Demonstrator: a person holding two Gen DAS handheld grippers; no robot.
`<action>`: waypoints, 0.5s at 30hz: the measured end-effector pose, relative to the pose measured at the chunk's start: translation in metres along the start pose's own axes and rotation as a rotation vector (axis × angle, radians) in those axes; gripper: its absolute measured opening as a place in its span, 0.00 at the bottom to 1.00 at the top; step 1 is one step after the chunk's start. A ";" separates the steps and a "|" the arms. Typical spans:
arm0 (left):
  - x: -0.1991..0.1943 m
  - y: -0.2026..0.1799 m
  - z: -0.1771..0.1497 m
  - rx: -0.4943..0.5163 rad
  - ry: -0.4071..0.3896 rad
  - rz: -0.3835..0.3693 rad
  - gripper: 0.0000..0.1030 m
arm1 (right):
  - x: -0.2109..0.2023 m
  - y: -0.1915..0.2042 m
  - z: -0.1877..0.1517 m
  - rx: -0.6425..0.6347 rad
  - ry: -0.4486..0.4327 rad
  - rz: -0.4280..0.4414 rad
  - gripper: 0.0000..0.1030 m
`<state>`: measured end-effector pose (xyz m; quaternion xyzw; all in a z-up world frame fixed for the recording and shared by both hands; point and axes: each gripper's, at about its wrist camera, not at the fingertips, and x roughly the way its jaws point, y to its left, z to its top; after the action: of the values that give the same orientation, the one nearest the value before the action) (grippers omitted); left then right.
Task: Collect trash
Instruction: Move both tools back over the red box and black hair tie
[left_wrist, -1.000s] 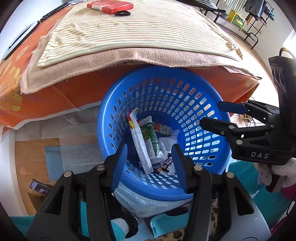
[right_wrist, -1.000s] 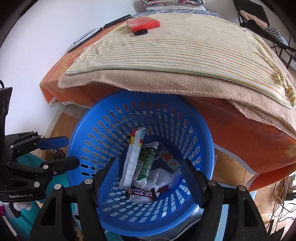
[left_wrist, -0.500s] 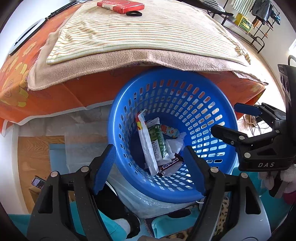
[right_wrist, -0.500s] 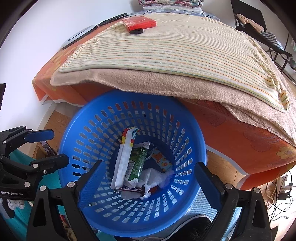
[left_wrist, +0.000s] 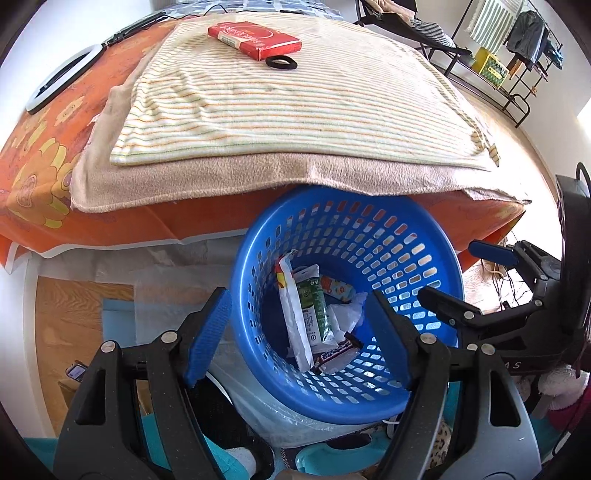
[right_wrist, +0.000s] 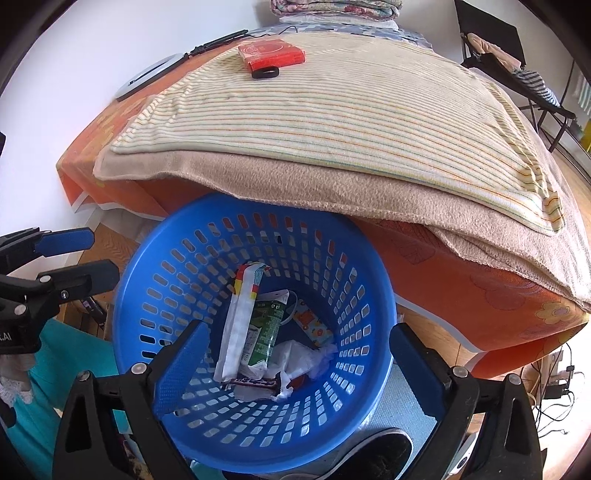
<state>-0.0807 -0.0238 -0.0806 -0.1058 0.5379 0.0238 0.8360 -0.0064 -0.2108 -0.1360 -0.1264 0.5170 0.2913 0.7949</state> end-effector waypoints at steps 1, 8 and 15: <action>-0.001 0.001 0.005 -0.004 -0.005 -0.002 0.75 | -0.001 0.000 0.001 0.000 -0.005 0.004 0.97; -0.013 0.015 0.045 -0.041 -0.056 -0.005 0.75 | -0.021 0.002 0.015 -0.008 -0.079 0.046 0.96; -0.030 0.034 0.096 -0.056 -0.150 0.015 0.75 | -0.043 -0.009 0.051 0.015 -0.190 0.090 0.97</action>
<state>-0.0128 0.0306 -0.0199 -0.1230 0.4736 0.0530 0.8705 0.0240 -0.2069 -0.0763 -0.0688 0.4464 0.3337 0.8274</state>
